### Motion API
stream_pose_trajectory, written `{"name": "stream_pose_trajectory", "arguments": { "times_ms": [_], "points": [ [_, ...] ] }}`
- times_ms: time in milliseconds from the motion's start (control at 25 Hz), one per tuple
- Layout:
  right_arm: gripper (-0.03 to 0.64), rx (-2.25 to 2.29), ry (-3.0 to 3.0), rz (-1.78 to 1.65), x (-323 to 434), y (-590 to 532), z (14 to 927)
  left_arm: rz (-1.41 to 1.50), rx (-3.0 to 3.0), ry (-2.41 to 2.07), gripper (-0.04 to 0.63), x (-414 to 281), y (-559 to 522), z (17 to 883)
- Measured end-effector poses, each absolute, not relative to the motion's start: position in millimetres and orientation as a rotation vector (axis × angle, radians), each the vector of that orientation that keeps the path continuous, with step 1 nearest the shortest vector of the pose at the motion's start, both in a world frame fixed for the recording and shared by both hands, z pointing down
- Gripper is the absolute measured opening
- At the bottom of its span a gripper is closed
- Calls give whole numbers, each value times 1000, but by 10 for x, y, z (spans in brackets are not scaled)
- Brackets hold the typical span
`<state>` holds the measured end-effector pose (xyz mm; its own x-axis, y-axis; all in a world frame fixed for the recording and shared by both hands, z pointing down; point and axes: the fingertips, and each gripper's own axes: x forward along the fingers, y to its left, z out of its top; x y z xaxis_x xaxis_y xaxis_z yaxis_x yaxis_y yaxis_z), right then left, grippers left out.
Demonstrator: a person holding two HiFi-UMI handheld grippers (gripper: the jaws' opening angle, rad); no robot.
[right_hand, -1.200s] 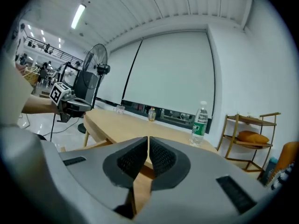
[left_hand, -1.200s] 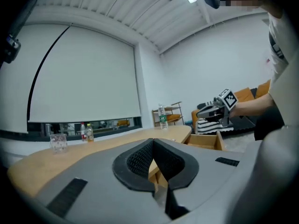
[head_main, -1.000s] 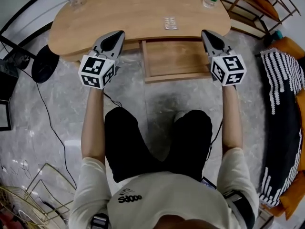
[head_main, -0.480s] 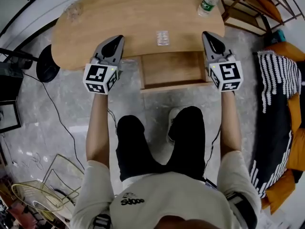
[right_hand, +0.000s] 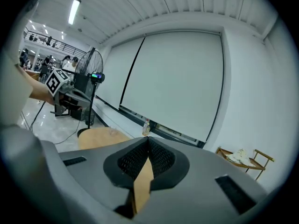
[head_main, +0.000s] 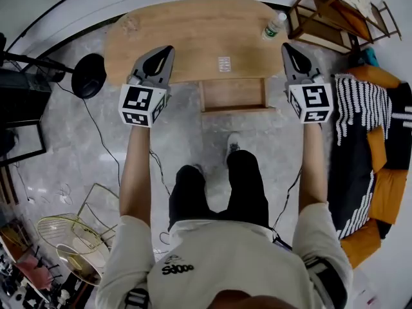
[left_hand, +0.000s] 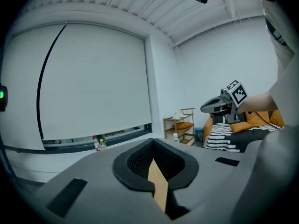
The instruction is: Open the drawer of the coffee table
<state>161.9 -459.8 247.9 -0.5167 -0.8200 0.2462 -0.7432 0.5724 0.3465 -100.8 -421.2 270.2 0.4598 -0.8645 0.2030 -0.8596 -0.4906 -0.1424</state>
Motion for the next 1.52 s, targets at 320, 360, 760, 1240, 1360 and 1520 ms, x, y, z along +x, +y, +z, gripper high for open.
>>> {"name": "stream_pose_trajectory", "arguments": {
  "times_ms": [320, 360, 760, 1240, 1360, 1520],
  "points": [
    [6, 1217, -2461, -337, 1313, -3918, 1056, -299, -2622, 1649, 18, -1382, -3427, 1333],
    [6, 1216, -2461, -347, 1277, -3816, 910, -291, -2615, 1656, 18, -1433, -3307, 1204],
    [6, 1276, -2522, -386, 948, -2742, -131, -173, -2531, 1653, 18, -1752, -2312, 171],
    [6, 1321, -2511, -485, 735, -1753, -588, -164, -2429, 1565, 18, -1834, -1486, -544],
    [6, 1348, -2503, -529, 717, -1568, -739, -159, -2428, 1540, 18, -1831, -1326, -657],
    [6, 1350, -2496, -573, 733, -1364, -840, -129, -2433, 1514, 18, -1731, -1154, -761]
  ]
}}
